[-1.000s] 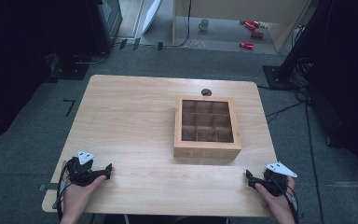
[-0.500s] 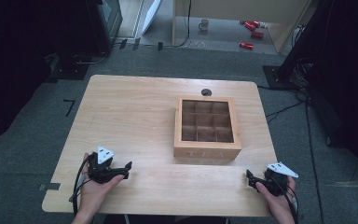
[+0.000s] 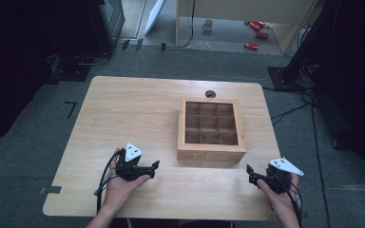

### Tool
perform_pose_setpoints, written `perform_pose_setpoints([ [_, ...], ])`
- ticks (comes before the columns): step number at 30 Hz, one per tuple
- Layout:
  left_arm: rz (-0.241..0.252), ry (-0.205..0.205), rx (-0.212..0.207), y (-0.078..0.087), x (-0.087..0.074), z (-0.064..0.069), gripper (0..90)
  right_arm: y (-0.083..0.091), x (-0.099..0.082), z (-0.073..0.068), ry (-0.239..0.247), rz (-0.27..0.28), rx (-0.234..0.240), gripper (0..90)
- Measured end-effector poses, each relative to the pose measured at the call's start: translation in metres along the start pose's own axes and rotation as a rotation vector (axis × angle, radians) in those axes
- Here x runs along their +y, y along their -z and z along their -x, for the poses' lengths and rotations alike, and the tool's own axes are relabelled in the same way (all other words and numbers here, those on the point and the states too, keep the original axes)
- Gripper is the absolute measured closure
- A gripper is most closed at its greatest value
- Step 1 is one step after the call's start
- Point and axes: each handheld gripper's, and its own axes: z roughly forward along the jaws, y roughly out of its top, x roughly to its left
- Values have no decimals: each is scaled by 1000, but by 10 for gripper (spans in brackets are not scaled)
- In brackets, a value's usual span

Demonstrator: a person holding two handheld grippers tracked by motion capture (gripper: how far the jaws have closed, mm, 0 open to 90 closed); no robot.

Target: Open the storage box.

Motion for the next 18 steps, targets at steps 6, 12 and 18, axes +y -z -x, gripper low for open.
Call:
perform_pose_setpoints([
  [6,-5,-23,-52,-15,9,19,180,2,14,-7,14,19,18,142],
  [12,-4,-54,-81,-27,17,34,317,-1,27,-15,29,30,35,142],
  [18,7,-63,-114,-36,23,45,466,-5,36,-24,43,39,55,143],
])
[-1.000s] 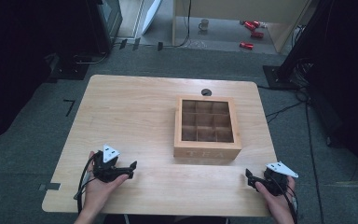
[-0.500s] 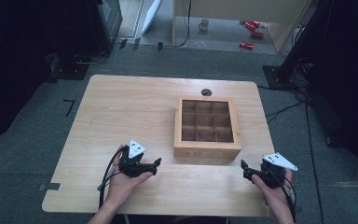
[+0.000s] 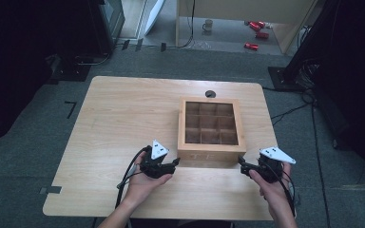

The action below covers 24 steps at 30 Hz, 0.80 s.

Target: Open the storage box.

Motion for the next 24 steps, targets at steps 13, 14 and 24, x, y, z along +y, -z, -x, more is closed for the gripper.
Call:
perform_pose_setpoints([
  [13,-14,37,-45,-12,7,-5,694,-10,9,-14,2,-4,23,142],
  [14,-17,37,-52,-13,8,-6,701,-11,10,-15,0,-4,25,142],
  [24,-5,34,-85,-11,11,-8,717,-17,10,-19,1,-8,42,142],
])
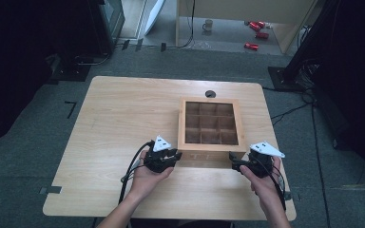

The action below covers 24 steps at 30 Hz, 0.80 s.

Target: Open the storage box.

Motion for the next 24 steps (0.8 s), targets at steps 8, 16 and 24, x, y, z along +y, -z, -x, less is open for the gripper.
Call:
perform_pose_setpoints([
  [8,16,-9,-8,6,5,0,724,-3,0,-2,1,-2,10,142],
  [16,10,-13,-10,6,7,-1,736,-5,1,-2,-3,-2,18,142],
  [24,9,-24,-4,9,10,1,748,-1,-2,3,-16,16,47,137],
])
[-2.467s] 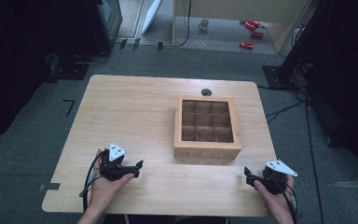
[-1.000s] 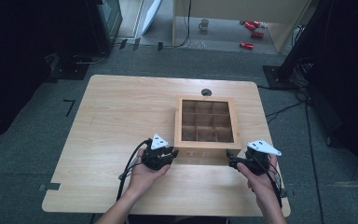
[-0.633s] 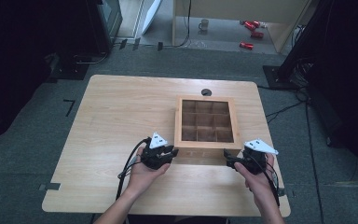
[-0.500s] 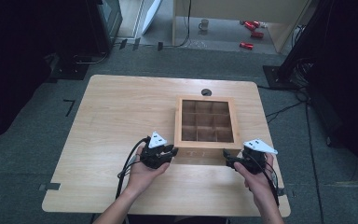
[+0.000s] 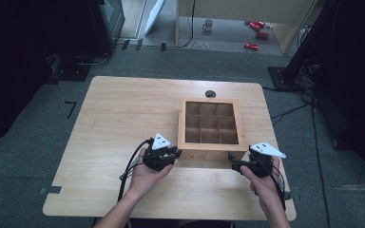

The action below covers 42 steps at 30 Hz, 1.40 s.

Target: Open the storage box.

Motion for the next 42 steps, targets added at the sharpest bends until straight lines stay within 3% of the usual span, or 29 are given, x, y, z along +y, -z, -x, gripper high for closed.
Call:
perform_pose_setpoints([
  [7,3,-6,3,0,3,0,746,-1,-8,8,-18,-2,28,133],
  [15,12,-6,-1,2,7,0,753,-3,-13,6,-1,-3,42,132],
  [23,12,-6,-4,2,9,0,752,-12,-13,8,-2,8,7,162],
  [27,12,-10,-4,2,8,0,749,-12,-12,8,-8,42,-18,199],
  [32,25,-5,-9,3,9,0,744,-11,-13,6,25,75,-60,221],
  [35,26,-4,-22,4,7,-2,682,-10,-12,5,46,84,-71,225],
  [38,27,-15,-16,7,0,-4,606,-9,-10,6,36,92,-58,224],
  [42,13,-2,19,14,-19,-16,509,-4,-3,7,42,119,-46,224],
])
